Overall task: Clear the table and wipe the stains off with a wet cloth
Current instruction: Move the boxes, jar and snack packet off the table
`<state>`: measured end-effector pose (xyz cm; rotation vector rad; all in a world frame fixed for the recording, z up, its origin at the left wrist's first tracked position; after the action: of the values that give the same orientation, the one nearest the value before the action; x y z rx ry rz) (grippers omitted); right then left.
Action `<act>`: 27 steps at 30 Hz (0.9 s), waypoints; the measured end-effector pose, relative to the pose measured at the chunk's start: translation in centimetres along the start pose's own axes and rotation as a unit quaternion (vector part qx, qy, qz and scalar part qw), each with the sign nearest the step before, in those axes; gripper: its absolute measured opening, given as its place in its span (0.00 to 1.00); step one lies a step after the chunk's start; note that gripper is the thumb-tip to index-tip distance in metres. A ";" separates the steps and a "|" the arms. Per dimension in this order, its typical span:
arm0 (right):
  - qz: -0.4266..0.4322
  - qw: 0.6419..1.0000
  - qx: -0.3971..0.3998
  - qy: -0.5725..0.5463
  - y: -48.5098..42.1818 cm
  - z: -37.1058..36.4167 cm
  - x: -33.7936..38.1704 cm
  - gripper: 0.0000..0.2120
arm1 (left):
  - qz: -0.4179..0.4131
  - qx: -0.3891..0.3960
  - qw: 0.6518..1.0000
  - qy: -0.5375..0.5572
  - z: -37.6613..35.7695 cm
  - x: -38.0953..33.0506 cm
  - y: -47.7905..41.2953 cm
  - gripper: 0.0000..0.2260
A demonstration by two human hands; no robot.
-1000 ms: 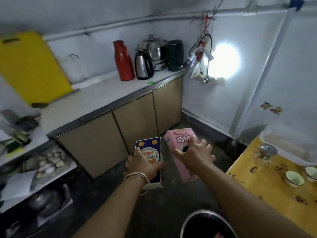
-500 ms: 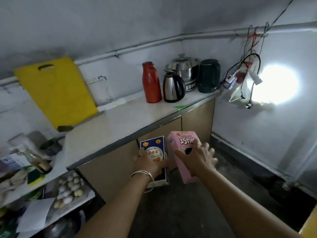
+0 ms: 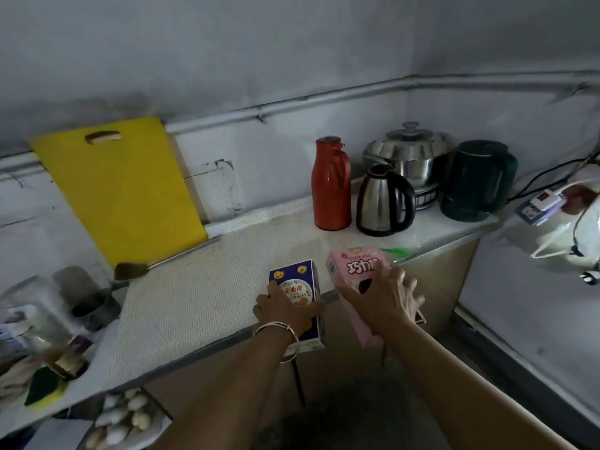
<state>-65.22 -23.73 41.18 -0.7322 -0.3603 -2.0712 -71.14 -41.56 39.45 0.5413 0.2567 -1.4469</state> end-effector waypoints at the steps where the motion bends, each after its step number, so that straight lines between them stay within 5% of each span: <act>1: 0.006 1.000 -0.003 0.007 -2.1 -1.0 1.0 0.43 | 0.005 -0.001 1.000 0.001 -0.2 -0.1 -2.4 0.48; 9: 0.008 1.000 0.015 0.025 -14.3 -7.6 5.8 0.40 | 0.037 0.008 0.999 -0.025 0.2 -1.8 -16.2 0.48; 27: 0.012 0.991 0.105 0.081 -32.7 -21.0 8.7 0.43 | 0.133 -0.013 0.990 -0.034 -2.7 -6.3 -32.6 0.48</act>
<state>-103.59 -21.38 30.68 -0.4375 -0.4679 -2.0173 -103.42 -35.81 33.86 0.4832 0.1428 -1.1997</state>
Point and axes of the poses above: each hand's wrist, its own y-axis away from the middle knuckle, its own z-axis out of the back of the hand, x = y × z, the point moved 5 cm from there along -y, towards the middle knuckle, and after that the axes turned 11 degrees about -y, right-handed, at the moved point
